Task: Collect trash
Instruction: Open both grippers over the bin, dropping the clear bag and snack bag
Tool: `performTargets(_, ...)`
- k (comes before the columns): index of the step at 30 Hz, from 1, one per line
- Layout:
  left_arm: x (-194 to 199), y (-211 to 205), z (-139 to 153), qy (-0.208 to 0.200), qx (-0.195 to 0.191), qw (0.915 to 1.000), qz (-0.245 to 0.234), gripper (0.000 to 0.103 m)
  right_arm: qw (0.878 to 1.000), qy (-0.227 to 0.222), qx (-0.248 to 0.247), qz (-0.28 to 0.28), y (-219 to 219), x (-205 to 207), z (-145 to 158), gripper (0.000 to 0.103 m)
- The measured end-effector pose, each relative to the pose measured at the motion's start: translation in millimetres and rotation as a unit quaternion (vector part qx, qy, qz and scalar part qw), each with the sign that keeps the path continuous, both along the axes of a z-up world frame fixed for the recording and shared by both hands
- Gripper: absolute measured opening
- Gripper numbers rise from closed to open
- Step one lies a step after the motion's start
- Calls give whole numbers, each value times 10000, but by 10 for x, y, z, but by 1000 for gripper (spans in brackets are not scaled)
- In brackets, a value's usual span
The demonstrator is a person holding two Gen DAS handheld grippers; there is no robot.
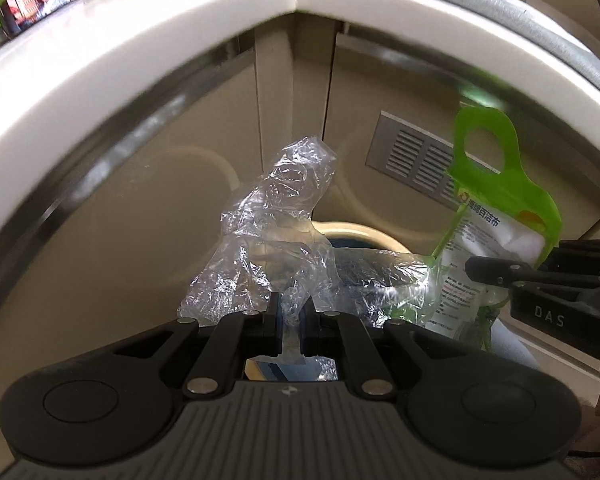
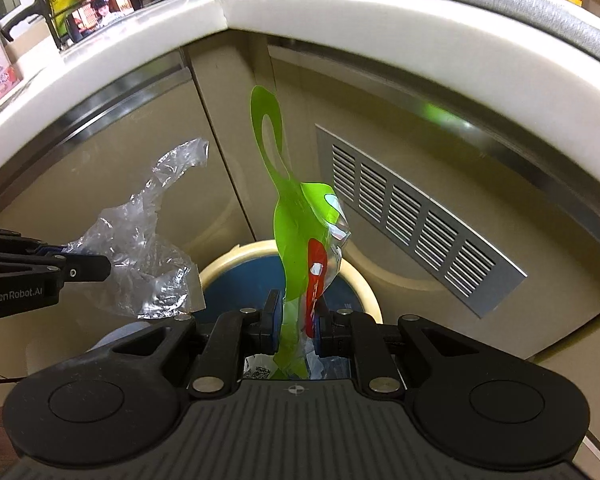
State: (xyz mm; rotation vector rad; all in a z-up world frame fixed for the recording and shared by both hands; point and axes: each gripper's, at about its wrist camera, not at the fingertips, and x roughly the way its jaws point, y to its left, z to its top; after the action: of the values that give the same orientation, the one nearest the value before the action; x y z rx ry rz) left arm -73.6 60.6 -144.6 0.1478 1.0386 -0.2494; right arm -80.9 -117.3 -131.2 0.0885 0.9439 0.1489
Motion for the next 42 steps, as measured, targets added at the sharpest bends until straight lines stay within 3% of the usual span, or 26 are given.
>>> performTargets(16, 462, -210, -601, 625, 472, 9968, -176, 9, 9974, 607, -396, 32, 184, 515, -616, 16)
performTargets(24, 589, -249, -627, 776, 506, 9954, -256, 9, 9961, 743, -481, 62, 286, 604, -817, 17)
performTargets(31, 685, -276, -919, 1062, 521, 9922, -406, 9, 9917, 1044, -736, 144, 386, 767, -1141, 17)
performTargets(36, 727, -199, -1008, 1267, 405, 9905, -362, 11, 9908, 1200, -615, -79, 338, 872, -1206, 19)
performTargets(38, 747, -182, -986, 1305, 348, 9901, -372, 27, 9916, 1133, -610, -101, 339, 895, -1167, 20)
performTargets(39, 804, -166, -984, 1287, 350, 9903, -379, 57, 9922, 1088, -599, -94, 336, 906, -1141, 23)
performTargets(40, 815, -154, -943, 1213, 357, 9913, -377, 86, 9926, 1057, -597, -85, 342, 918, -1111, 33)
performTargets(42, 807, -128, -806, 943, 371, 9943, -339, 103, 9936, 957, -591, -76, 350, 930, -1028, 50)
